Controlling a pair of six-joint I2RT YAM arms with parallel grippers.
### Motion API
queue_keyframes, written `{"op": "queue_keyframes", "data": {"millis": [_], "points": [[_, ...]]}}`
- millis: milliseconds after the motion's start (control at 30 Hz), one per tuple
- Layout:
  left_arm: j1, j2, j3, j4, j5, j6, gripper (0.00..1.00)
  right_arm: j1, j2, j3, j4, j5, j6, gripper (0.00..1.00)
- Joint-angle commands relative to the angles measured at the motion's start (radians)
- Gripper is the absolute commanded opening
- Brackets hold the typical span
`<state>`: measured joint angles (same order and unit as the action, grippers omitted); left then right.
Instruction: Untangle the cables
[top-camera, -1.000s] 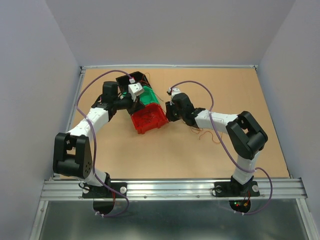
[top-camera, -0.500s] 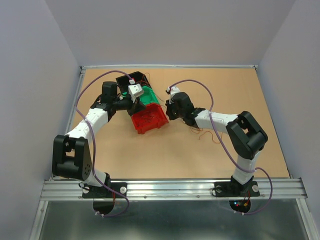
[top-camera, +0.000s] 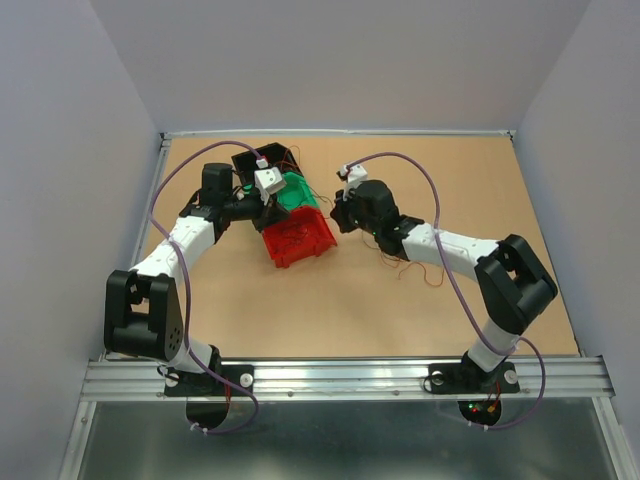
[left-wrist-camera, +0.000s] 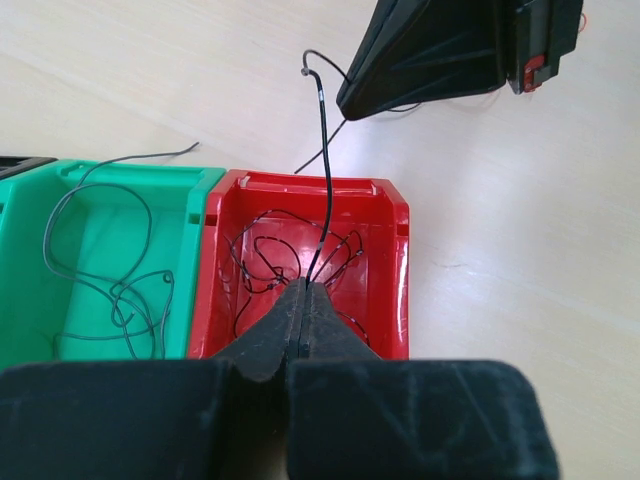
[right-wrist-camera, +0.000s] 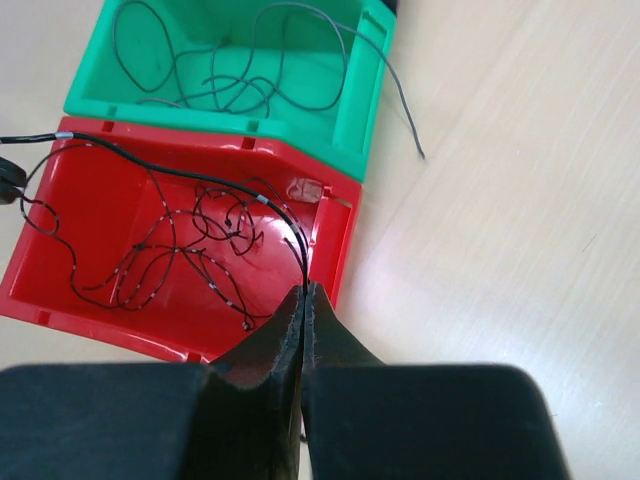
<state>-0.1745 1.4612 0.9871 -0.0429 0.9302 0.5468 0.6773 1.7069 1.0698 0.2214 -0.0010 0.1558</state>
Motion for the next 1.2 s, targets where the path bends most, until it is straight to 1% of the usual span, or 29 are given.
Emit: {"op": "queue_keyframes", "data": {"millis": [0, 33, 133, 200, 367, 567, 667, 767, 800, 867, 967, 1000, 1100, 1133, 1167], "points": [[0.006, -0.041, -0.013, 0.012, 0.001, 0.013, 0.00, 0.034, -0.050, -0.016, 0.081, -0.059, -0.041, 0.01], [0.006, -0.041, -0.013, 0.015, -0.005, 0.010, 0.00, 0.037, -0.052, -0.011, 0.079, -0.062, -0.045, 0.01], [0.006, -0.044, -0.015, 0.020, -0.017, 0.002, 0.00, 0.044, -0.024, 0.025, 0.062, -0.158, -0.038, 0.01], [0.006, -0.050, -0.018, 0.026, -0.025, 0.002, 0.00, 0.056, 0.003, 0.048, 0.044, -0.177, -0.035, 0.01], [0.004, -0.053, -0.021, 0.029, -0.048, 0.001, 0.00, 0.085, 0.157, 0.163, -0.020, -0.208, -0.030, 0.01], [0.003, -0.016, -0.007, 0.032, -0.091, -0.015, 0.00, 0.097, 0.275, 0.266, -0.111, -0.243, -0.002, 0.01], [-0.008, 0.008, 0.002, 0.032, -0.126, -0.022, 0.00, 0.105, 0.354, 0.370, -0.218, -0.234, 0.022, 0.00], [-0.028, 0.034, 0.008, 0.034, -0.200, -0.028, 0.00, 0.105, 0.404, 0.427, -0.316, -0.234, 0.037, 0.01], [-0.037, 0.042, 0.010, 0.034, -0.217, -0.028, 0.00, 0.104, 0.421, 0.435, -0.321, -0.244, 0.037, 0.01], [-0.059, 0.051, 0.012, 0.034, -0.263, -0.025, 0.00, 0.105, 0.438, 0.446, -0.338, -0.260, 0.050, 0.01], [-0.069, 0.067, 0.015, 0.034, -0.291, -0.027, 0.00, 0.105, 0.442, 0.443, -0.352, -0.264, 0.063, 0.04], [-0.071, 0.068, 0.015, 0.035, -0.294, -0.025, 0.00, 0.105, 0.436, 0.435, -0.355, -0.261, 0.067, 0.10], [-0.080, 0.064, 0.010, 0.038, -0.303, -0.024, 0.00, 0.105, 0.367, 0.391, -0.343, -0.222, 0.050, 0.17], [-0.083, 0.064, 0.007, 0.038, -0.315, -0.022, 0.00, 0.107, 0.346, 0.377, -0.332, -0.209, 0.047, 0.18], [-0.088, 0.060, 0.004, 0.038, -0.326, -0.024, 0.00, 0.105, 0.291, 0.355, -0.317, -0.199, 0.039, 0.19]]}}
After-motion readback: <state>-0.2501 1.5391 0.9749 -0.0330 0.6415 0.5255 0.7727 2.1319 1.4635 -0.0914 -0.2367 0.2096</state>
